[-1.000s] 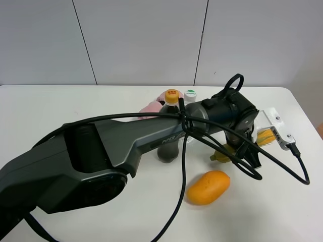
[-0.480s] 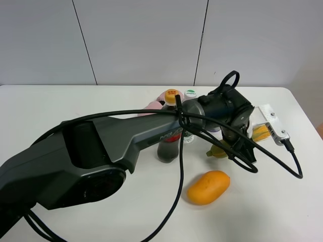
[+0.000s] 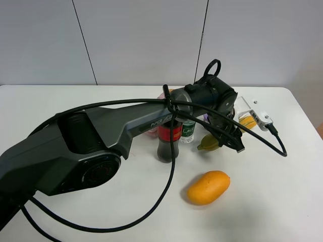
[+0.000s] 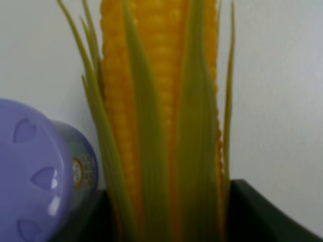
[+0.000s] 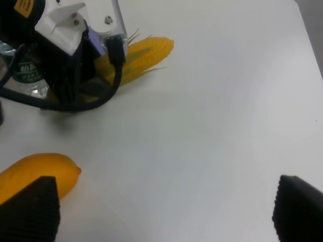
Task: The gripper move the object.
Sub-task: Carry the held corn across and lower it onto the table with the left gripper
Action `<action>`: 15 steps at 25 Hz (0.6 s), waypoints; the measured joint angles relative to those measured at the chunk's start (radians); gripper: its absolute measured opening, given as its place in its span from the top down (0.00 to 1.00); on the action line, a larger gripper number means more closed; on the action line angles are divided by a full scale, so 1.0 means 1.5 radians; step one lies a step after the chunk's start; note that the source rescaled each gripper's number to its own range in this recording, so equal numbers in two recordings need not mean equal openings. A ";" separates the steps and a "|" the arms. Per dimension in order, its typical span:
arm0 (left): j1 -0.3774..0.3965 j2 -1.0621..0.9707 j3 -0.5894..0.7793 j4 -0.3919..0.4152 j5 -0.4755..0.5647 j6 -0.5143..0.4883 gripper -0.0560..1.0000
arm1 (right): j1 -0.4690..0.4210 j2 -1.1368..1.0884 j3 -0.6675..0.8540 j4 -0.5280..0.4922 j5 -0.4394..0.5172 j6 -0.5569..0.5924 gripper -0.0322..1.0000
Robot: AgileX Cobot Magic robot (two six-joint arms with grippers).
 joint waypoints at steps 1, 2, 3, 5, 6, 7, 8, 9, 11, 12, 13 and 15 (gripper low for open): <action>0.000 0.002 0.000 -0.010 0.005 0.001 0.95 | 0.000 0.000 0.000 0.000 0.000 0.000 0.00; 0.000 0.004 0.000 -0.021 0.011 0.003 0.95 | 0.000 0.000 0.000 0.000 0.000 0.000 0.00; 0.000 0.009 0.000 -0.033 0.018 0.007 0.95 | 0.000 0.000 0.000 0.000 0.000 0.000 0.00; 0.000 0.018 0.000 -0.049 0.024 0.013 0.95 | 0.000 0.000 0.000 0.000 0.000 0.000 0.00; 0.000 0.022 0.000 -0.053 0.024 0.014 0.95 | 0.000 0.000 0.000 0.000 0.000 0.000 0.00; 0.000 0.024 0.000 -0.055 0.024 0.015 0.95 | 0.000 0.000 0.000 0.000 0.000 0.000 0.00; 0.000 0.025 0.000 -0.055 0.024 0.015 0.95 | 0.000 0.000 0.000 0.000 0.000 0.000 0.00; 0.000 0.025 0.000 -0.055 0.024 0.015 0.95 | 0.000 0.000 0.000 0.000 0.000 0.000 0.00; 0.000 0.029 -0.004 -0.056 0.023 0.016 0.95 | 0.000 0.000 0.000 0.000 0.000 0.000 0.00; 0.000 0.032 -0.005 -0.058 0.022 0.016 0.95 | 0.000 0.000 0.000 0.000 0.000 0.000 0.00; 0.000 0.035 -0.005 -0.063 0.022 0.017 0.95 | 0.000 0.000 0.000 0.000 0.000 0.000 0.00; 0.000 0.038 -0.005 -0.071 0.022 0.018 0.95 | 0.000 0.000 0.000 0.000 0.000 0.000 0.00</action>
